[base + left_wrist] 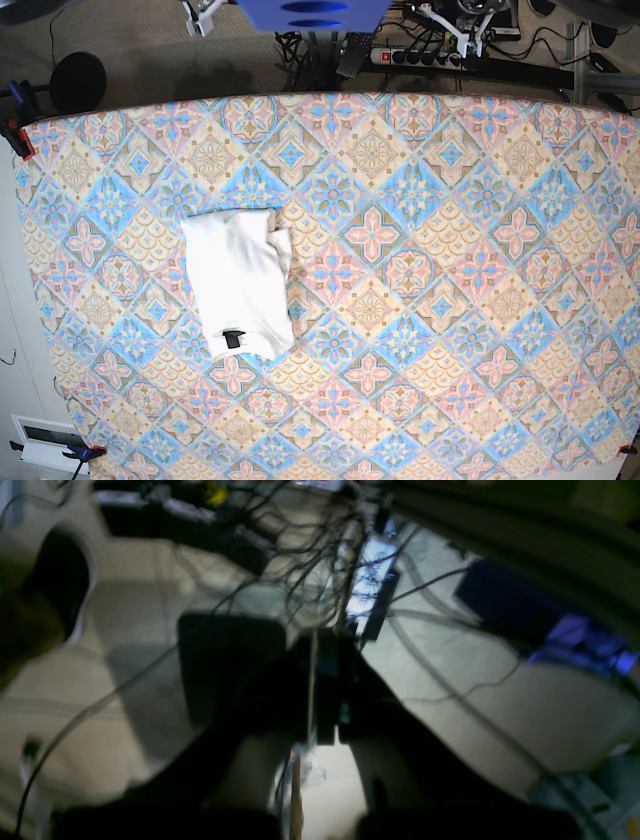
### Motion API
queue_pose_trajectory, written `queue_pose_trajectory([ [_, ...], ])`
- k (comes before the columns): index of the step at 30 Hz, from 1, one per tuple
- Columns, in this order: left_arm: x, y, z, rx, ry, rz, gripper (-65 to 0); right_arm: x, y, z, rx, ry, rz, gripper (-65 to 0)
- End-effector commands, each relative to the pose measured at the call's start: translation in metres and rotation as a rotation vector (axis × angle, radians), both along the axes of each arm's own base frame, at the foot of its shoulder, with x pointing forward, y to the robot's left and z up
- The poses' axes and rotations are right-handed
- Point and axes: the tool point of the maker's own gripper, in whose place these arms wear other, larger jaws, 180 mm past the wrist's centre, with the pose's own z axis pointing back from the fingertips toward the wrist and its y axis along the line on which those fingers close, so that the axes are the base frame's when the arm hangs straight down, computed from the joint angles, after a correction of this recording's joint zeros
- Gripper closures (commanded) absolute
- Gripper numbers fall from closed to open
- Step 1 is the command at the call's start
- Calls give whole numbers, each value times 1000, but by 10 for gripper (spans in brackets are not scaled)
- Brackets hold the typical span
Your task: Fold the T-shirt properly
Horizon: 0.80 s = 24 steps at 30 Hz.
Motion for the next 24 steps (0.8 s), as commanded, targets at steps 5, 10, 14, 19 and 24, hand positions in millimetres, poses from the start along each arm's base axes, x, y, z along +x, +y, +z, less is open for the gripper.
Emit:
queue_pose_trajectory([
  [5, -11, -23, -20, -21, 11, -98, 0, -3, -7, -7, -58, 6, -44, 0],
  [10, 6, -44, -28, -35, -52, -143, 0, 9, -11, -11, -96, -11, -55, 0],
  [14, 14, -57, -28, -56, -67, -147, 0, 13, -15, -20, -180, 2, -65, 0],
  [19, 37, -58, -29, -54, -103, -142, 0, 41, 25, -20, -123, -57, -103, 0],
  [24, 43, -57, -29, -52, -113, -134, 0, 59, 25, -20, -125, -101, -115, 0],
])
